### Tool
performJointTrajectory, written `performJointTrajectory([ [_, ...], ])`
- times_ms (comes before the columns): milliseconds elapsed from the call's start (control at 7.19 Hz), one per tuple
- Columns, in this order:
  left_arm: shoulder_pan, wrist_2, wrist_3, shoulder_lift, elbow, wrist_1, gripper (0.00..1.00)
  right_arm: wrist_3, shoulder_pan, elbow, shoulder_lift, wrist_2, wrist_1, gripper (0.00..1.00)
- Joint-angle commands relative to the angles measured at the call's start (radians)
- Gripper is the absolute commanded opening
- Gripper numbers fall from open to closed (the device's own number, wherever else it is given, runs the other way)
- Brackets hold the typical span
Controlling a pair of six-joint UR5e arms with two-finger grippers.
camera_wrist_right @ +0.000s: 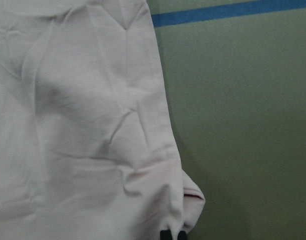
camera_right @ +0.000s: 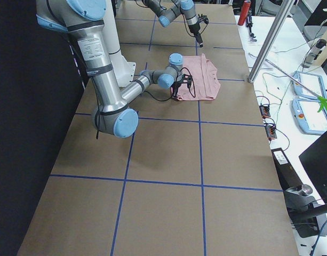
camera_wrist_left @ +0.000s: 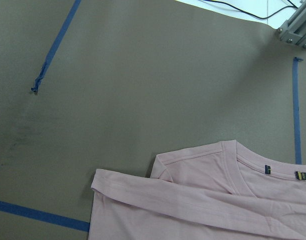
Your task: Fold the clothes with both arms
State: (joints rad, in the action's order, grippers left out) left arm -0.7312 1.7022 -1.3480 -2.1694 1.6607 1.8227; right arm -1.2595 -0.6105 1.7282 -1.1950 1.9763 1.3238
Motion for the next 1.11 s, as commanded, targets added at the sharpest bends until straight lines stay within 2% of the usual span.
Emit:
performJointTrajectory([
  [0,0.006,0.001,-0.01,-0.001,0.002,0.0,1.0,-0.011,-0.003,0.098,-0.099,0.001,0.006,0.0],
  [278,0.007,-0.001,-0.014,-0.003,0.007,0.0,1.0,-0.018,0.003,0.239,-0.263,0.018,0.003,0.0],
  [556,0.029,-0.009,-0.037,-0.003,0.008,0.0,1.0,-0.023,0.04,0.339,-0.415,0.142,0.003,0.0],
  [834,0.051,-0.013,-0.069,-0.003,0.017,0.0,1.0,-0.087,0.192,0.451,-0.555,0.173,-0.001,0.0],
  [973,0.062,-0.021,-0.085,-0.001,0.043,0.0,1.0,-0.203,0.295,0.464,-0.552,0.152,-0.003,0.0],
])
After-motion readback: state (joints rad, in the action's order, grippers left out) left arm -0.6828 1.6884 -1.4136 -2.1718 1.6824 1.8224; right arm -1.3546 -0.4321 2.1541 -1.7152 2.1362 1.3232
